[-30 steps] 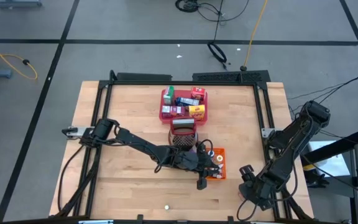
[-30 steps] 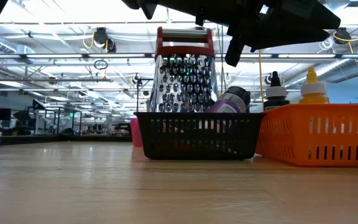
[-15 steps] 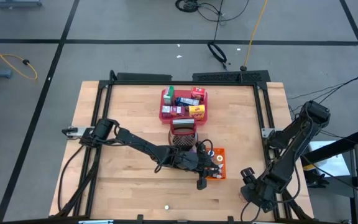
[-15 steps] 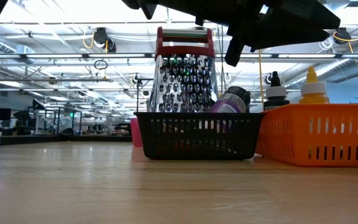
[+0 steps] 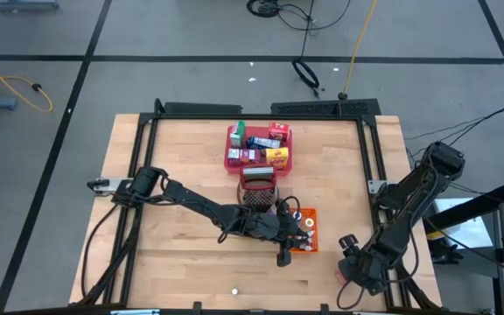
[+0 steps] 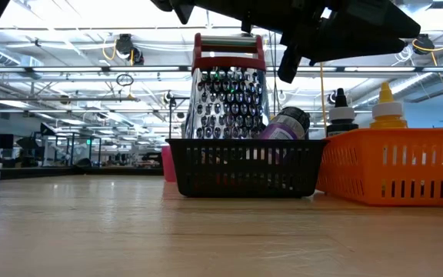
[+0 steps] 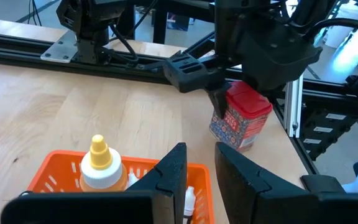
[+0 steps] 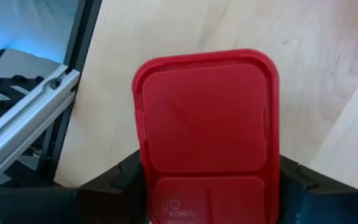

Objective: Pick & Place Kitchen Items
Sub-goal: Put the red seasoning can into the black bin

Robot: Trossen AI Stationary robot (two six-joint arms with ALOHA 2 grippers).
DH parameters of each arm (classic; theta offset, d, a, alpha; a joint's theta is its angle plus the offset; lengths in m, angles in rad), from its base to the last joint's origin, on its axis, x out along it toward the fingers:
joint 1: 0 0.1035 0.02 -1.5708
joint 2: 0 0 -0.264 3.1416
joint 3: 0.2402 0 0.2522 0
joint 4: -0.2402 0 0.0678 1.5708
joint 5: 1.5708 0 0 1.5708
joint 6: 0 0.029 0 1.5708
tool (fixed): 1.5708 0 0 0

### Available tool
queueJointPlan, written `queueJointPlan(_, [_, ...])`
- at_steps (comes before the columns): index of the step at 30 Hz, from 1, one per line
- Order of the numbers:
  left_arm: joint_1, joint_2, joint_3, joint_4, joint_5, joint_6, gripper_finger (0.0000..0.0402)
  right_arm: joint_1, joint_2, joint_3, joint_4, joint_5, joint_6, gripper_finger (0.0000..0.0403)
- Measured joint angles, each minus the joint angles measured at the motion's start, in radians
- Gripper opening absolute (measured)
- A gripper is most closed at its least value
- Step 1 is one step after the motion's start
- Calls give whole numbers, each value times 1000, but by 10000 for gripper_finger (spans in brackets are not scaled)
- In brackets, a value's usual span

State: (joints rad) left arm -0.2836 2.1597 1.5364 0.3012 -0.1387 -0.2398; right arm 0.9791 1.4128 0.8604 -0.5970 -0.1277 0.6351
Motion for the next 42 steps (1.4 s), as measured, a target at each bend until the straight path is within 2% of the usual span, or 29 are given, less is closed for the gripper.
queueJointPlan(15, [0, 0, 0, -14, 10, 0, 85, -25, -13, 0, -9, 29, -38, 203])
queueJointPlan(23, [0, 0, 0, -10, 16, 0, 85, -100, -139, 0, -7, 28, -82, 203])
queueJointPlan(28, [0, 0, 0, -3, 16, -3, 85, -166, -243, 14, -5, 128, -112, 203])
queueJointPlan(31, [-2, 0, 0, 30, 28, -10, 85, -212, -284, 21, 18, 136, -123, 203])
queueJointPlan(36, [-6, 0, 0, 114, 143, -2, 85, -264, -297, 21, 31, 128, -160, 203])
queueJointPlan(42, [-22, 0, 0, 129, 121, 35, 99, -298, -290, 21, 56, 126, -191, 203])
